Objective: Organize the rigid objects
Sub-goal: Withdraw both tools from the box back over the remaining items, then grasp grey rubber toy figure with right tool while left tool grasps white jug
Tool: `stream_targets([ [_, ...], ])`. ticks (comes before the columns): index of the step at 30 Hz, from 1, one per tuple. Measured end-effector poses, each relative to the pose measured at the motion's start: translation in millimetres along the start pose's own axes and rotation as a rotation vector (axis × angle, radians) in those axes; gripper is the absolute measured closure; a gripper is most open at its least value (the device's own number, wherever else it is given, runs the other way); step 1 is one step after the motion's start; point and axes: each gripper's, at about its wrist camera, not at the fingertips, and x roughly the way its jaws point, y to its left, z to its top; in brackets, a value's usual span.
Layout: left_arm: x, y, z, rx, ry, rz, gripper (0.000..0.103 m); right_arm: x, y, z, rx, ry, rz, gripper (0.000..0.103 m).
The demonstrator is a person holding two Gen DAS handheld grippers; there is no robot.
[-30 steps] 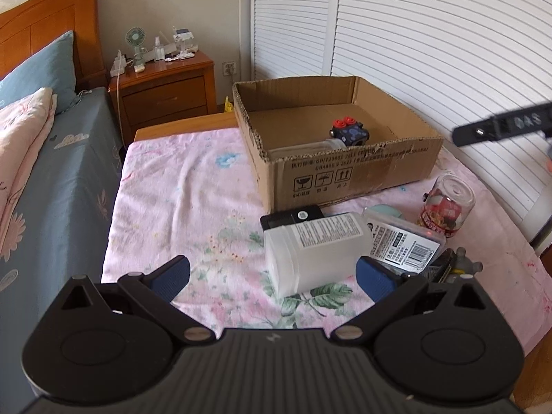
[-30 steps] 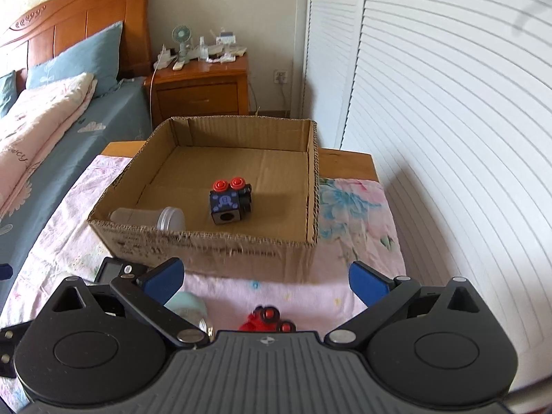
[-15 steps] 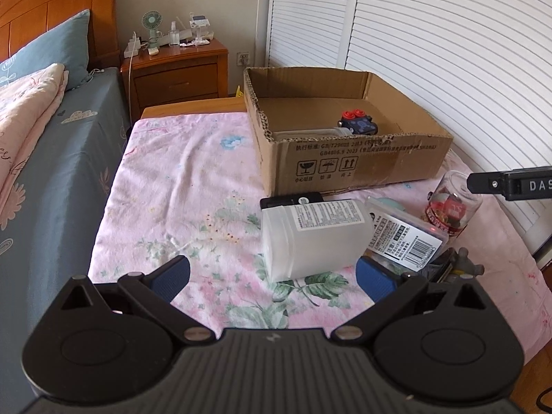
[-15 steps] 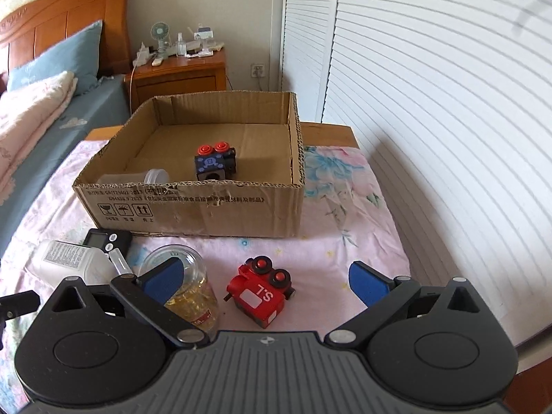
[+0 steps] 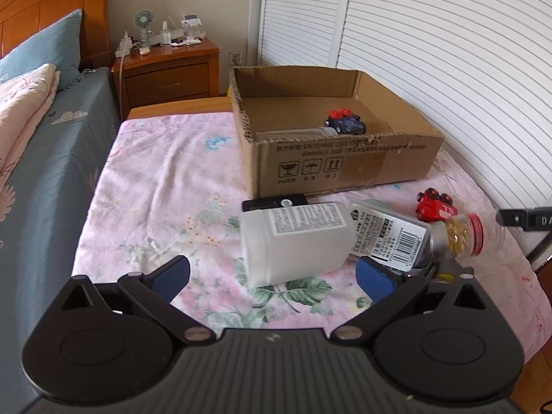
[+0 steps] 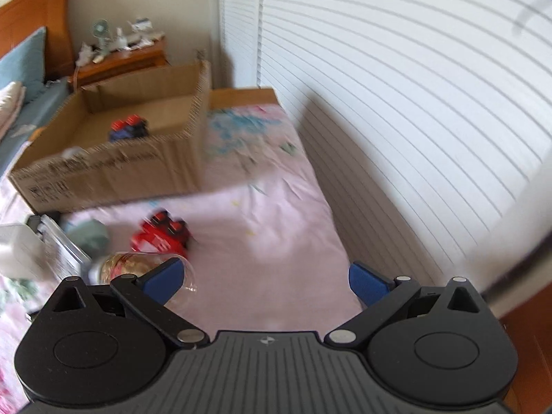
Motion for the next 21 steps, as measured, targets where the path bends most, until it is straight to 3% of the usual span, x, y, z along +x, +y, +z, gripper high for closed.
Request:
stream_targets([
  [7, 13, -8, 2, 0.0, 0.004, 0.007, 0.001, -6, -7, -23, -0.028, 0.009, 0.038, 0.0],
  [16, 40, -14, 8, -0.025, -0.003, 0.016, 0.001, -39, 12, -32, -0.136, -0.09, 0.237, 0.0],
  [21, 41, -5, -2, -0.03, 0.019, 0.035, 0.001, -44, 33, -36, -0.229, -0.093, 0.322, 0.0],
])
